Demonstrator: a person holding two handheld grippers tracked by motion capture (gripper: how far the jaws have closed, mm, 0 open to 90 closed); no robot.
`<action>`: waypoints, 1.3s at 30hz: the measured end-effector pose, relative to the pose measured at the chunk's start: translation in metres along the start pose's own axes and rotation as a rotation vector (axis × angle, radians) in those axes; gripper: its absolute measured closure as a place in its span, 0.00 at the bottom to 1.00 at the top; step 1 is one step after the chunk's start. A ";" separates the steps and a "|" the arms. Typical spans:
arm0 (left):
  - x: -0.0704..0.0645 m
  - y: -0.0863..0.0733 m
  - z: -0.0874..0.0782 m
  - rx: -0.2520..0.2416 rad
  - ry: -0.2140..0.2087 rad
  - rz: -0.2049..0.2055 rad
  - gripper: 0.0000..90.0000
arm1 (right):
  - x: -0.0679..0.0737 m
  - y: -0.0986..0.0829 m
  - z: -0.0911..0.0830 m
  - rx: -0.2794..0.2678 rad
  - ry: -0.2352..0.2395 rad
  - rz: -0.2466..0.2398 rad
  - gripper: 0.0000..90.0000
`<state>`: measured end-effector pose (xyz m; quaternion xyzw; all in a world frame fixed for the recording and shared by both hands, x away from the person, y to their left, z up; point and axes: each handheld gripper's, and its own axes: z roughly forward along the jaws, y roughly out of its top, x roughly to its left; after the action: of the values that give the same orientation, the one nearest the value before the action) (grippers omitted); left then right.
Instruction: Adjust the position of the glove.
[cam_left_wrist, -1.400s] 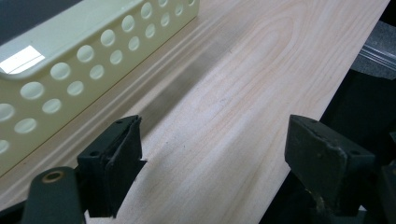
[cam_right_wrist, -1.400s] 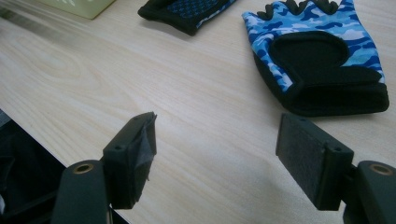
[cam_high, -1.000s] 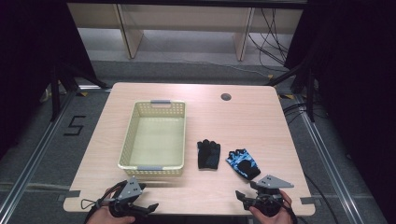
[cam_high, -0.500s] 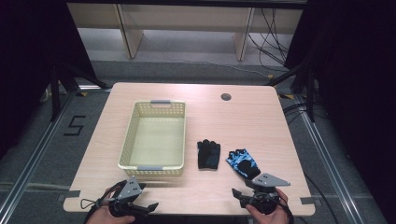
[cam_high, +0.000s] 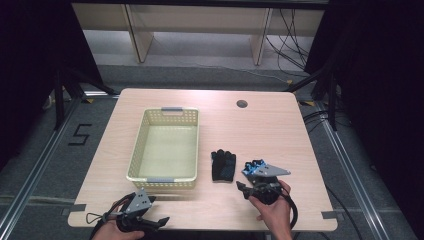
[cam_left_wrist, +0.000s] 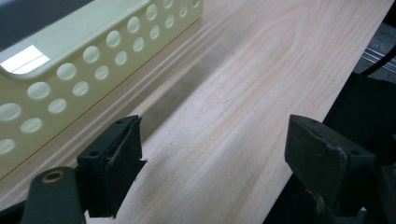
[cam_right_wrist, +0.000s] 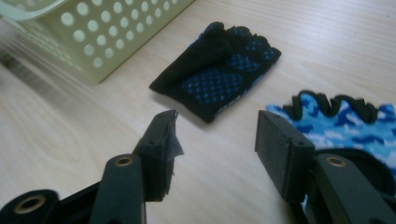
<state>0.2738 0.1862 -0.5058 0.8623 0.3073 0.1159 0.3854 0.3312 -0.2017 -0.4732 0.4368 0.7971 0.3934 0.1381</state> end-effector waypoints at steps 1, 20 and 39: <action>0.000 0.000 0.000 0.002 -0.001 0.002 0.21 | 0.000 0.003 0.003 0.002 -0.003 -0.005 0.57; -0.001 0.000 0.000 0.003 0.007 -0.009 0.21 | -0.010 0.041 0.056 0.098 -0.053 -0.027 0.79; -0.001 0.000 -0.001 0.000 0.005 -0.004 0.21 | 0.004 0.042 0.084 0.177 -0.004 -0.111 1.00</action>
<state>0.2731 0.1863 -0.5054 0.8614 0.3100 0.1173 0.3849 0.4014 -0.1432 -0.4957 0.4034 0.8514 0.3122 0.1222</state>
